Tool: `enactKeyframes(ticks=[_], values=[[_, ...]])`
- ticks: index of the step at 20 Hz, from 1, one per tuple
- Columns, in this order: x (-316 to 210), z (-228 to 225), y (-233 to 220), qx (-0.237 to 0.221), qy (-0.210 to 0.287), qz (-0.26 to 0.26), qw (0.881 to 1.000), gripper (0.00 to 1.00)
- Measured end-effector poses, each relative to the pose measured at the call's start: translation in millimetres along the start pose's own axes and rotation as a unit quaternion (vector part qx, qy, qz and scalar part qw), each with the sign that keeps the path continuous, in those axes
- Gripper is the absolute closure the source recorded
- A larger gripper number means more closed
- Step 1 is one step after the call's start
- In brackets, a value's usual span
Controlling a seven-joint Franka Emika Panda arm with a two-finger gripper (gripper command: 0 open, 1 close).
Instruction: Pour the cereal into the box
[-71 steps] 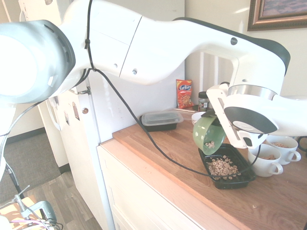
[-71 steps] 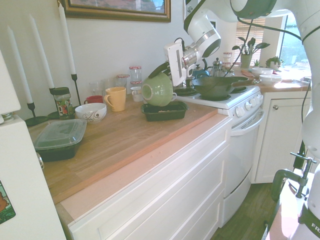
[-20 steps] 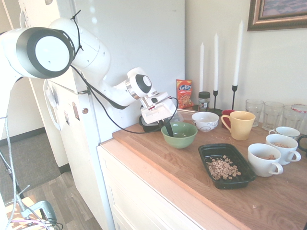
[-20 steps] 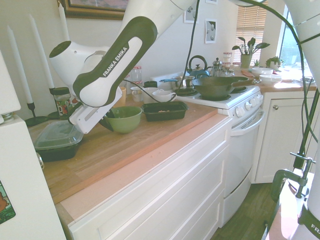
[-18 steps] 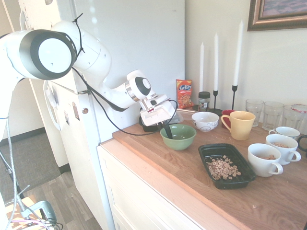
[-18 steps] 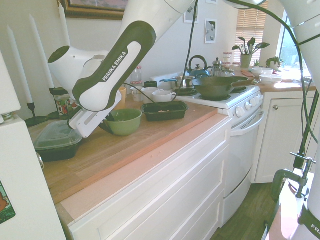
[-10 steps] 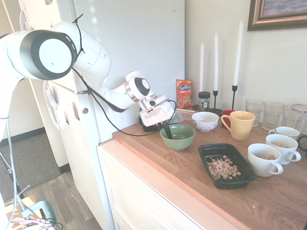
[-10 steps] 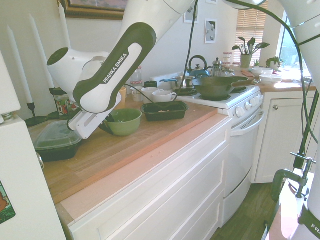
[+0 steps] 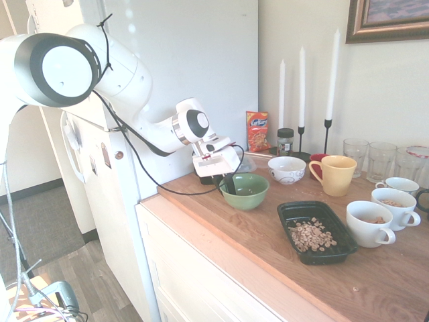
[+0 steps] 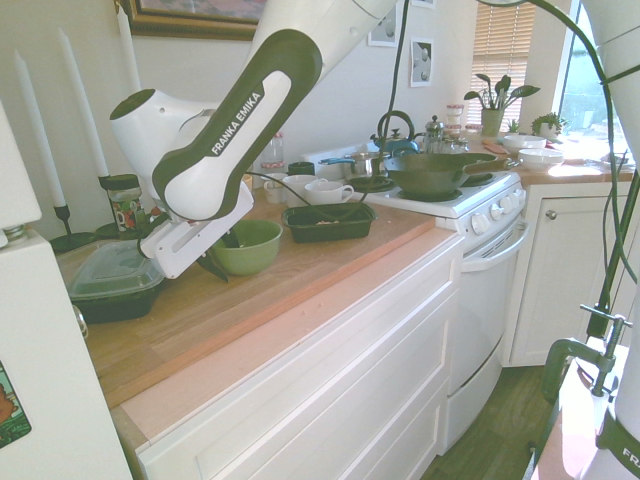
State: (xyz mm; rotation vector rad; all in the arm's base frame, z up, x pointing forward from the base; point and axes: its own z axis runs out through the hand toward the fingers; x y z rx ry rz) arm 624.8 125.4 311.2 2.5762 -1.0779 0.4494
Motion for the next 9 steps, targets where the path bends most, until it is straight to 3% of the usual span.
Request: enactKeyframes(ticks=[6,9], values=[[13,-42,21,0.034,-0.027,0.018,0.999,0.0],[16,-67,39,0.064,-0.088,0.02,0.994,0.0]])
